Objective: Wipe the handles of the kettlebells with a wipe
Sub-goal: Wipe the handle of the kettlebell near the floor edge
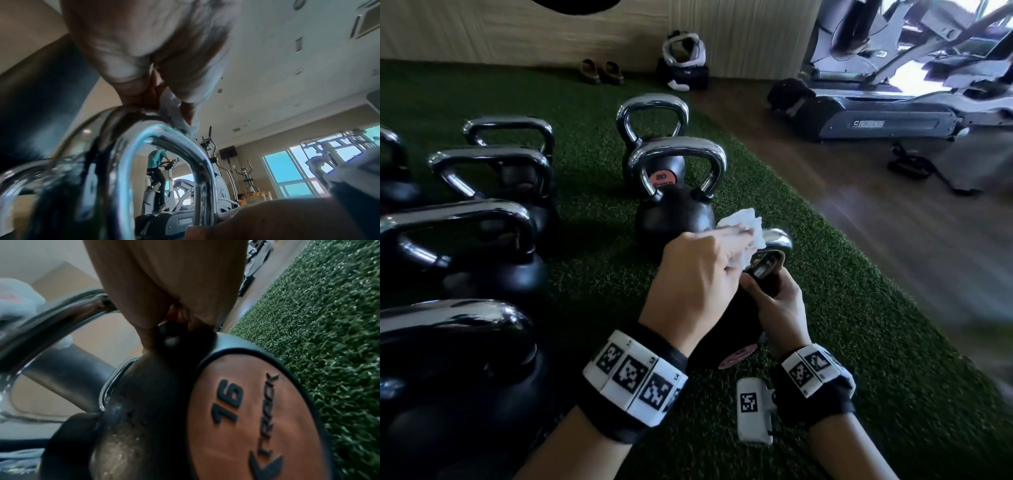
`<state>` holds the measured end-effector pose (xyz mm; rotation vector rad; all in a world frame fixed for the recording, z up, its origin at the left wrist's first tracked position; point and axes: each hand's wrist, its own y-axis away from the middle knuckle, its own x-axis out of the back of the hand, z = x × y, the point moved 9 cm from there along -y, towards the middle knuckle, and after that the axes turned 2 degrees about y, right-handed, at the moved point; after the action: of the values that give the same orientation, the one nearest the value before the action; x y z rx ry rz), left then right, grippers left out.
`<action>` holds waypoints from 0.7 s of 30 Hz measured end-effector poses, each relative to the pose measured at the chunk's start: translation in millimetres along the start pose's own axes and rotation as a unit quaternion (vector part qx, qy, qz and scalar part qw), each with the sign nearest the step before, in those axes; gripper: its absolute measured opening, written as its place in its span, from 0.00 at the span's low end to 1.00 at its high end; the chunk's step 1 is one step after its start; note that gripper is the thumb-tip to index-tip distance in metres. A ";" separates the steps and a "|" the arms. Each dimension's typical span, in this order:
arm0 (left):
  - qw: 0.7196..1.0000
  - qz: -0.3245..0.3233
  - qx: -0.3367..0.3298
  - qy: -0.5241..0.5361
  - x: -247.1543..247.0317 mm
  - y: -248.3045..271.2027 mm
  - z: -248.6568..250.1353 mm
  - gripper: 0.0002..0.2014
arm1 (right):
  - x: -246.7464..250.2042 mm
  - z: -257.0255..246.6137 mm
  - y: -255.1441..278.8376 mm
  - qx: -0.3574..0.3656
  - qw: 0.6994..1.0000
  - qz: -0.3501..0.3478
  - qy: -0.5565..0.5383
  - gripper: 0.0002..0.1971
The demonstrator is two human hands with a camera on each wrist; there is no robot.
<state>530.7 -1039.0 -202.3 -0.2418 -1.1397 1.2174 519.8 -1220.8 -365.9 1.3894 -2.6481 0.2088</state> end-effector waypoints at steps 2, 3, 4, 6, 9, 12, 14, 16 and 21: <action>0.999 0.031 0.015 0.026 13.9 7.5 -7.7 0.07 | 0.1 -0.2 0.0 0.009 1.000 0.002 0.005 0.17; 0.998 0.049 0.025 0.039 20.6 11.9 -12.2 0.08 | 0.3 -0.3 0.1 0.011 1.000 0.005 0.009 0.15; 0.996 0.064 0.027 0.046 24.7 16.4 -15.3 0.07 | 0.5 1.0 0.0 0.010 1.000 0.008 0.012 0.15; 0.996 0.082 0.026 0.036 24.4 21.4 -15.4 0.08 | 0.7 2.9 -0.4 0.007 1.000 0.014 0.009 0.18; 0.995 0.089 0.026 0.041 19.8 25.3 -15.9 0.07 | -0.3 4.6 -1.3 0.008 1.000 0.013 0.007 0.20; 0.984 0.141 0.082 0.066 33.1 50.4 -38.9 0.12 | -0.6 5.5 -2.0 0.006 1.000 0.008 0.005 0.17; 0.974 0.177 0.111 0.087 37.0 73.9 -50.7 0.10 | -0.2 5.2 -1.7 0.008 1.000 0.010 -0.002 0.16; 0.966 0.206 0.119 0.102 36.2 88.8 -51.7 0.08 | 1.2 5.6 -2.1 0.014 1.000 0.018 -0.004 0.17; 0.908 0.256 0.217 0.251 12.1 112.5 -75.0 0.10 | 1.3 9.3 -6.0 0.010 1.000 0.019 0.017 0.14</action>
<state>520.0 -954.4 -307.9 -0.5003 -0.3369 1.7097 523.4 -1226.9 -374.4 1.3309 -2.6525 0.2627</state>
